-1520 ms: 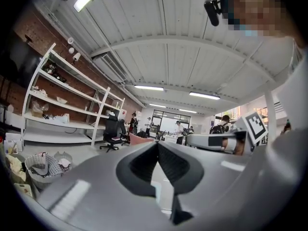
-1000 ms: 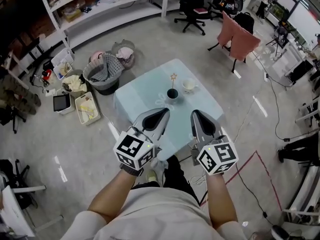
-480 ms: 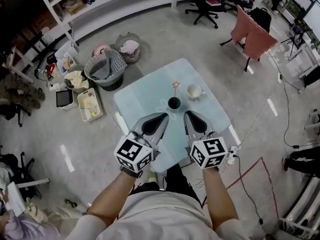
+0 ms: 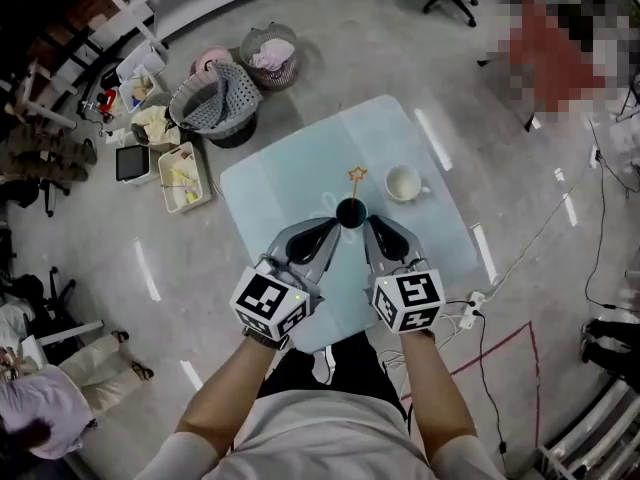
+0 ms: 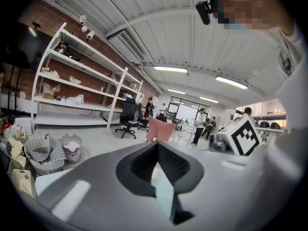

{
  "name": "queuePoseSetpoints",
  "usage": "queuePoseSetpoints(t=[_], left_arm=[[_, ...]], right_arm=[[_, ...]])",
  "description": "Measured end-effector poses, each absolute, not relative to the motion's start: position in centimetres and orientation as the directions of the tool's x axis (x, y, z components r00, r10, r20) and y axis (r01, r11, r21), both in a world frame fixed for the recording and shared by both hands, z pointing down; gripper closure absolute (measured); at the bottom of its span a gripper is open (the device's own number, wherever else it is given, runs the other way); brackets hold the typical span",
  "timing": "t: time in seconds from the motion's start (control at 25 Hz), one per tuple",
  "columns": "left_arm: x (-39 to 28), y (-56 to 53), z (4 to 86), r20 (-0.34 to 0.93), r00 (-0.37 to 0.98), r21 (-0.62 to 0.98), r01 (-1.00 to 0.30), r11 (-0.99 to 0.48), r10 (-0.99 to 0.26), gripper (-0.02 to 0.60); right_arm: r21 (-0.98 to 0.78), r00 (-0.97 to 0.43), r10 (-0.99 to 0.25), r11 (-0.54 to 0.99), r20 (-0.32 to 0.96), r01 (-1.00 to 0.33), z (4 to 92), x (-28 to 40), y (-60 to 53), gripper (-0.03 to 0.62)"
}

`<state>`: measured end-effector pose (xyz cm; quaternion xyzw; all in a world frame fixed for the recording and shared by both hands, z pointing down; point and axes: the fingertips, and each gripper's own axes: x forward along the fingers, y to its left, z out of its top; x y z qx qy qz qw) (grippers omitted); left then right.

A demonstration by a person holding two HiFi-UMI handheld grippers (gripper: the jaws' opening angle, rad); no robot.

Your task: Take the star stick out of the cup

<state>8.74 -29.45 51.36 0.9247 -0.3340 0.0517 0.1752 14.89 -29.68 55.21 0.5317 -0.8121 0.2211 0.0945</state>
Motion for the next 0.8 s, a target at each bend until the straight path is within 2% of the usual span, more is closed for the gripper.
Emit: queuePoseSetpoints(t=[0.32, 0.4, 0.8], left_arm=[[9.6, -32.1, 55.8, 0.276, 0.735, 0.315, -0.678, -0.664, -0.620, 0.575], [9.7, -32.4, 56.6, 0.286, 0.729, 0.322, -0.684, -0.654, -0.622, 0.575], [9.4, -34.2, 61.1, 0.330, 0.700, 0.363, -0.714, -0.599, -0.633, 0.575]], right_arm=[[-0.285, -0.456, -0.765, 0.360, 0.455, -0.888, 60.6, 15.3, -33.3, 0.572], [-0.285, -0.461, -0.750, 0.365, 0.475, -0.886, 61.9, 15.2, -33.9, 0.554], [-0.264, -0.448, -0.688, 0.363, 0.571, -0.894, 68.0, 15.0, -36.5, 0.551]])
